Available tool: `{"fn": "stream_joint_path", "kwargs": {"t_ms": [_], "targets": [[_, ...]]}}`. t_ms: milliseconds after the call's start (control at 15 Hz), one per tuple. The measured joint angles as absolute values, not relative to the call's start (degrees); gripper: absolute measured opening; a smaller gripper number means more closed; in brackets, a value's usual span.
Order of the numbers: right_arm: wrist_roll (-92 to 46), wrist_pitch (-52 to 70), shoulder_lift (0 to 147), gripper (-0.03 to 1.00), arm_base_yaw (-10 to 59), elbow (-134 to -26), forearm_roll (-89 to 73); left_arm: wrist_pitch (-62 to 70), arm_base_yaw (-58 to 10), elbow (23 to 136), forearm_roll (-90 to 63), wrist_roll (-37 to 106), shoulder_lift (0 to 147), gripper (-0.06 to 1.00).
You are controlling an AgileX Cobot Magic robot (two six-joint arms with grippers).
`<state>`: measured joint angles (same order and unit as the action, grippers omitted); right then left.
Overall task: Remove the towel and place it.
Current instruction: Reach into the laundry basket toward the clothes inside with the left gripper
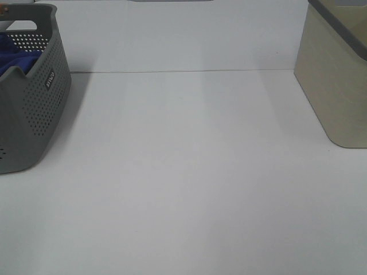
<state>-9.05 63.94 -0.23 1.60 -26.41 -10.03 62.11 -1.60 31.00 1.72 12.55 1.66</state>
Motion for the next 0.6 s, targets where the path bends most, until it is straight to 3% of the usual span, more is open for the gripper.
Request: {"fn": "stream_joint_path", "kwargs": {"t_ms": [333, 600], "targets": [[-9.05, 63.94, -0.23, 0.83, 1.60, -26.41, -10.03, 67.84, -1.60, 52.14, 4.64, 36.67, 29.91, 0.99], [-9.05, 63.94, -0.23, 0.83, 1.60, -26.41, -10.03, 69.33, -1.60, 68.81, 5.39, 44.00, 48.87, 0.99]]}}
